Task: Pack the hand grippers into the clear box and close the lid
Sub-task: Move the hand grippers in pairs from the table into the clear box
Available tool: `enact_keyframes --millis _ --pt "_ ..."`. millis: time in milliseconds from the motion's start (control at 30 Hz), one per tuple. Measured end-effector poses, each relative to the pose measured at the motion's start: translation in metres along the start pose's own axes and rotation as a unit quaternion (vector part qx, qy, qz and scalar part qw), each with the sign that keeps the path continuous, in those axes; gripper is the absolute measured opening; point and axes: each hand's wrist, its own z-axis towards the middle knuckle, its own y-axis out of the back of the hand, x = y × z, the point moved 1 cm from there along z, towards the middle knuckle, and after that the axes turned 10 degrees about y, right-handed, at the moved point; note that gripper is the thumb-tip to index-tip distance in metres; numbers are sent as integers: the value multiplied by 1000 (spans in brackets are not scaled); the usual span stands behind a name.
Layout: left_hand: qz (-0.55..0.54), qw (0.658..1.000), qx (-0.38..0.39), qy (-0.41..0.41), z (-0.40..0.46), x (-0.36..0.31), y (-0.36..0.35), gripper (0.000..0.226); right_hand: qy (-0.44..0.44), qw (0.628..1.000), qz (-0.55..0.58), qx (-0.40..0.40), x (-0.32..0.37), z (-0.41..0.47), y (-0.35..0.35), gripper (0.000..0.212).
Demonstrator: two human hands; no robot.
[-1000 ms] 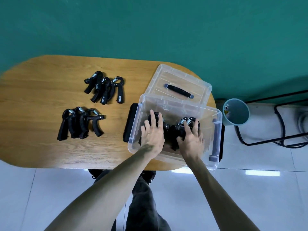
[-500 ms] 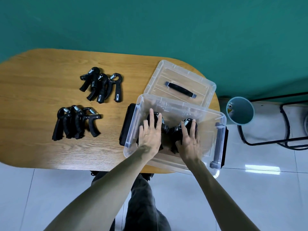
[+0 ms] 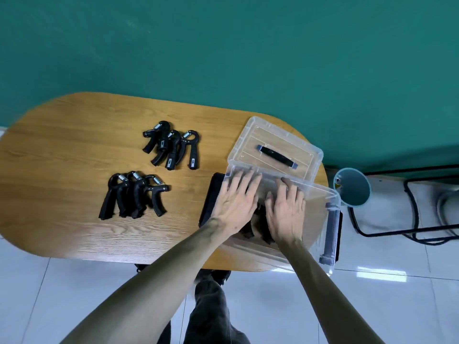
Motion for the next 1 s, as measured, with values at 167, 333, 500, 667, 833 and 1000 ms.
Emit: enact_keyframes --millis 167,333,500,667,833,1000 --pt "-25 999 -21 34 -2 62 34 66 48 998 -33 -10 62 21 12 38" --pt "-25 996 -6 87 -13 142 53 65 65 997 -34 21 136 41 9 39" --pt "-28 989 36 140 -27 220 60 66 82 995 -38 47 202 58 -7 45" --pt "-26 974 91 204 -45 278 52 67 93 992 -42 74 254 72 -32 45" --pt "-66 960 108 251 -62 318 24 67 119 986 -50 104 284 93 -61 47" --pt "-85 946 135 283 -71 347 -7 71 131 981 -41 137 305 132 -99 51"
